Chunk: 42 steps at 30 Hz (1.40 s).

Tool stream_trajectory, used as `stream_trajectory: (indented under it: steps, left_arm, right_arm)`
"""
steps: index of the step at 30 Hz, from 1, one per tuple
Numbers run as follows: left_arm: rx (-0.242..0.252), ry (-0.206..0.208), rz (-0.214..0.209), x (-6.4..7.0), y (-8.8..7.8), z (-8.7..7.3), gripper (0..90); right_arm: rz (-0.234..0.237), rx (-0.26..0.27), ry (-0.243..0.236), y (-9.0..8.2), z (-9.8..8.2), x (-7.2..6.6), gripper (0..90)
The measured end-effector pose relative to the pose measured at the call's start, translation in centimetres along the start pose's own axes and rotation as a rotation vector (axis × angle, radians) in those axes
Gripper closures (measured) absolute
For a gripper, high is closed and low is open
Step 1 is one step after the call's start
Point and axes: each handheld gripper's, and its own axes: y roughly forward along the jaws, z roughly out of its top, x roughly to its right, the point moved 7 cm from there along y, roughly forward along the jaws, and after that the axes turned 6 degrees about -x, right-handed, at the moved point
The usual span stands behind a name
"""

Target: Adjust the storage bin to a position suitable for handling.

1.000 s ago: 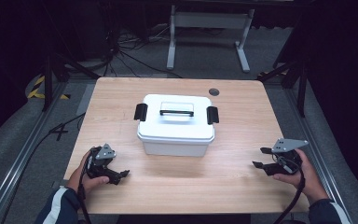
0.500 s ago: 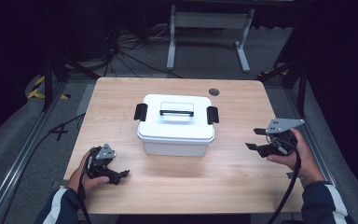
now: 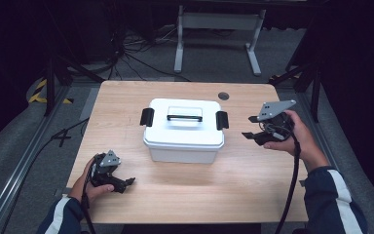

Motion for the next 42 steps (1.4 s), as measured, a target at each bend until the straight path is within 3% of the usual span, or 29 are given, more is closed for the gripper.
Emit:
stream_trajectory:
  steps: [10, 25, 32, 42]
  left_arm:
    - [0.000, 0.000, 0.000, 0.0, 0.0, 0.0, 0.2]
    - [0.000, 0.000, 0.000, 0.0, 0.0, 0.0, 0.2]
    - [0.000, -0.001, -0.001, 0.0, 0.0, 0.0, 0.2]
    - [0.000, -0.006, -0.005, 0.0, 0.0, 0.0, 0.0]
  right_arm:
    - [0.013, -0.020, -0.092, 0.7, 3.2, -0.5, 41.6]
    - [0.020, -0.080, -0.185, 2.4, 8.3, -1.0, 44.0]
    - [0.054, -0.062, -0.203, 3.9, 10.9, -1.8, 44.9]
    - [0.054, -0.134, -0.283, 6.9, 13.3, -2.6, 51.0]
